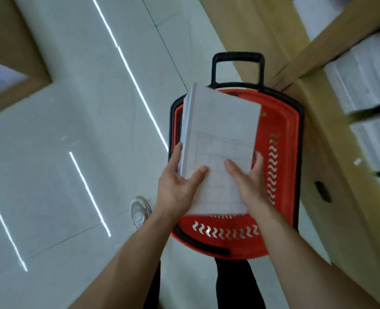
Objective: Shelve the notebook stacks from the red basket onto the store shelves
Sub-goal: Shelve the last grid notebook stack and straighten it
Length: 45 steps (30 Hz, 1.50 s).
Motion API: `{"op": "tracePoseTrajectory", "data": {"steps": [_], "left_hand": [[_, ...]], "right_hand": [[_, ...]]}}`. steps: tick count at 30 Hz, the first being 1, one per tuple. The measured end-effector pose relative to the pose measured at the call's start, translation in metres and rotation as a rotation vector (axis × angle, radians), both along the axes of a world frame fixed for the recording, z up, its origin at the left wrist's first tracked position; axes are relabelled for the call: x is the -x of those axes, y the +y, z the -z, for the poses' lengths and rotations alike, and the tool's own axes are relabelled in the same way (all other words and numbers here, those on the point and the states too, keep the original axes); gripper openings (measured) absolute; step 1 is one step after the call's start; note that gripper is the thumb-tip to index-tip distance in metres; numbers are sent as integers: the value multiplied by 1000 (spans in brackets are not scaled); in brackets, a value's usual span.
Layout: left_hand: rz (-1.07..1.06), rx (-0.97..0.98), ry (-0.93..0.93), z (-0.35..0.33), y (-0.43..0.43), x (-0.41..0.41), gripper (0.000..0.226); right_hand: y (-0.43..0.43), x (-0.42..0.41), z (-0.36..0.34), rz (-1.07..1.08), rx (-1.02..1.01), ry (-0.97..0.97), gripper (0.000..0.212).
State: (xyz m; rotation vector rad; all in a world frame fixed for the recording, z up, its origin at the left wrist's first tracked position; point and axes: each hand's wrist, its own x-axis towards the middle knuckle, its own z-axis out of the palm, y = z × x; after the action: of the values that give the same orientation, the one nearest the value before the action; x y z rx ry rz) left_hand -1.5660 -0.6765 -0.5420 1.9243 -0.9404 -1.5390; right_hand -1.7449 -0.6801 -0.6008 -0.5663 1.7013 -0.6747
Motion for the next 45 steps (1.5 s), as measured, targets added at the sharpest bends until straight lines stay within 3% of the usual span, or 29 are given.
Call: {"op": "tracePoseTrajectory", "data": {"steps": [4, 10, 15, 20, 26, 31, 37, 45], "left_hand": [[-23, 23, 25, -17, -9, -37, 70], [-128, -1, 2, 19, 3, -71, 57], [-139, -28, -58, 49, 18, -85, 57], [-95, -68, -132, 56, 14, -92, 52], [-33, -83, -102, 59, 3, -99, 61], [-49, 0, -184, 57, 5, -84, 70], [-37, 20, -180, 3, 6, -71, 72], [23, 83, -158, -160, 17, -23, 64]], "right_hand": [[-14, -30, -13, -71, -4, -28, 122], [-20, -67, 19, -215, -8, 7, 119], [-2, -83, 34, -201, 55, 122, 101], [5, -92, 30, -207, 103, 200, 98], [6, -94, 32, -190, 105, 269, 106], [5, -90, 30, -180, 123, 303, 108], [11, -77, -30, -138, 146, 280, 95], [32, -25, -194, -74, 204, 219, 86]]}}
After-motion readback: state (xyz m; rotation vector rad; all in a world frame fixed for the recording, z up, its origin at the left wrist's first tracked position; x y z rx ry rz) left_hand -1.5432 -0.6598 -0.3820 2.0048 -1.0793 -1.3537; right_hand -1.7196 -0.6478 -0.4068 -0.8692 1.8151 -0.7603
